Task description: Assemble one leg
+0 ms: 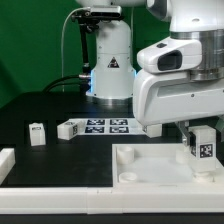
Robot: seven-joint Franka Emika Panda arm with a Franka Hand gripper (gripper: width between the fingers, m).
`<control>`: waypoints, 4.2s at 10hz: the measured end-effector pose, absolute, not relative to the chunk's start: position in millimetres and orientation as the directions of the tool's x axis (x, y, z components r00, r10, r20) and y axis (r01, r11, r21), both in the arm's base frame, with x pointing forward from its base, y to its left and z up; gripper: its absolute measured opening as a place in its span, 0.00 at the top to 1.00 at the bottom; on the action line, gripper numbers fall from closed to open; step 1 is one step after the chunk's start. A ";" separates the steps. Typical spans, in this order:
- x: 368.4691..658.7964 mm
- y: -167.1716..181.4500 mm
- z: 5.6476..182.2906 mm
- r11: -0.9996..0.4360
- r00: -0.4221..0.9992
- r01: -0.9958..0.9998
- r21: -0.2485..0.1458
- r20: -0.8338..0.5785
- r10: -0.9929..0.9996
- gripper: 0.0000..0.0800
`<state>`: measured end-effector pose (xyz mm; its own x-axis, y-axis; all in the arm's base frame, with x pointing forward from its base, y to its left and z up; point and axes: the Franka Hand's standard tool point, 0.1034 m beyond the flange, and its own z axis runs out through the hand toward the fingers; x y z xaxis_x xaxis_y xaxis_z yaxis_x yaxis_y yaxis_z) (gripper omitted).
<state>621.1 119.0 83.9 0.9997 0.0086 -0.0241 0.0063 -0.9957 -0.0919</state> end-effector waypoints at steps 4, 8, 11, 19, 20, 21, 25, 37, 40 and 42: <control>618.2 122.2 81.1 -0.853 0.857 -0.515 -0.085 -0.032 -0.514 0.63; 620.3 126.7 80.3 -0.497 0.500 -0.866 -0.062 -0.077 -0.862 0.63; 620.3 127.1 80.0 -0.486 0.490 -0.871 -0.065 -0.085 -0.867 0.63; 616.6 133.0 76.2 -0.989 0.993 -0.120 -0.082 -0.008 -0.120 0.19; 616.5 132.9 76.0 -0.996 0.999 -0.043 -0.081 -0.002 -0.043 0.19; 616.6 130.8 76.1 -0.993 0.995 0.099 -0.069 0.007 0.099 0.19; 617.4 120.4 75.0 -0.963 0.965 0.262 -0.069 0.017 0.262 0.19; 619.5 122.5 73.9 -0.878 0.884 -0.463 -0.120 0.017 -0.468 0.64; 621.3 124.1 73.6 -0.609 0.618 -0.782 -0.133 -0.039 -0.785 0.63; 621.9 124.5 74.0 -0.461 0.472 -0.878 -0.130 -0.069 -0.879 0.63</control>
Offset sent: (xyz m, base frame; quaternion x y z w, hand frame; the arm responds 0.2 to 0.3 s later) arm -0.0107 -0.0012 -0.0063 -0.0284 0.0359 0.3166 0.9475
